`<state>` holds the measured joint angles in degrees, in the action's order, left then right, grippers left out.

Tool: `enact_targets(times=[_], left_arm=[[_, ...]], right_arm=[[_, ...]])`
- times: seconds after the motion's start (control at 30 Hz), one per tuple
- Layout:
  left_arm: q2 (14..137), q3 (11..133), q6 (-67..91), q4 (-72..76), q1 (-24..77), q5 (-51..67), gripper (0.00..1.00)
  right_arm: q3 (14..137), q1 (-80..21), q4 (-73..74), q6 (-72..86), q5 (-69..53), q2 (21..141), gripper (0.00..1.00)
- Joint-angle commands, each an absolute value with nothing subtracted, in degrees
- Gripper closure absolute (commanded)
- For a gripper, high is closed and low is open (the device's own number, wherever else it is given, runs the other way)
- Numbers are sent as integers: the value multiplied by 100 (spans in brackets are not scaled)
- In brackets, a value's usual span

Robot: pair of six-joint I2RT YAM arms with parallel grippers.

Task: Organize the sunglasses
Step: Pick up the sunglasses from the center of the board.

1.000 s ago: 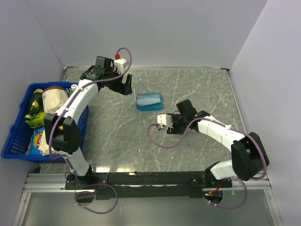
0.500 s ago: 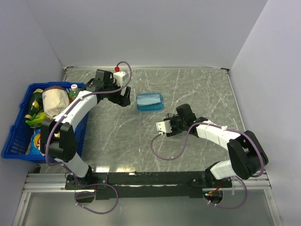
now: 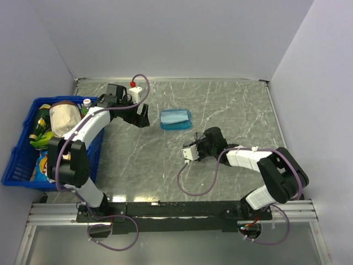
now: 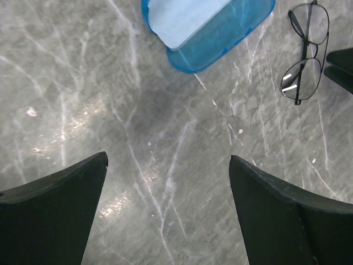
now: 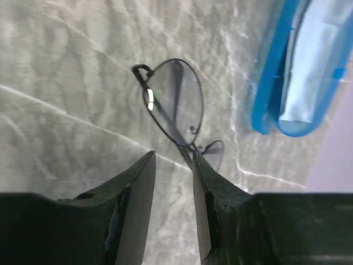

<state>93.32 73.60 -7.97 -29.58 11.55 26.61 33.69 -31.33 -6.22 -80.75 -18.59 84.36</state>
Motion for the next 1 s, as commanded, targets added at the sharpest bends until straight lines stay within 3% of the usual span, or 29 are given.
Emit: enact_targets(times=[0.0,0.43,0.97], left_arm=[[9518,7383,-888,-2979,1160,3023,3],[9571,7295,-932,-2997,1107,3278,3],[9747,7348,-975,-3085,1002,3595,4]], right_arm=[[3121,-3190,-1257,-8402,-1810,8412,60],[2962,-3190,-1959,-8569,-1670,8534,63],[3120,-3208,-1740,-8789,-1653,8850,66]])
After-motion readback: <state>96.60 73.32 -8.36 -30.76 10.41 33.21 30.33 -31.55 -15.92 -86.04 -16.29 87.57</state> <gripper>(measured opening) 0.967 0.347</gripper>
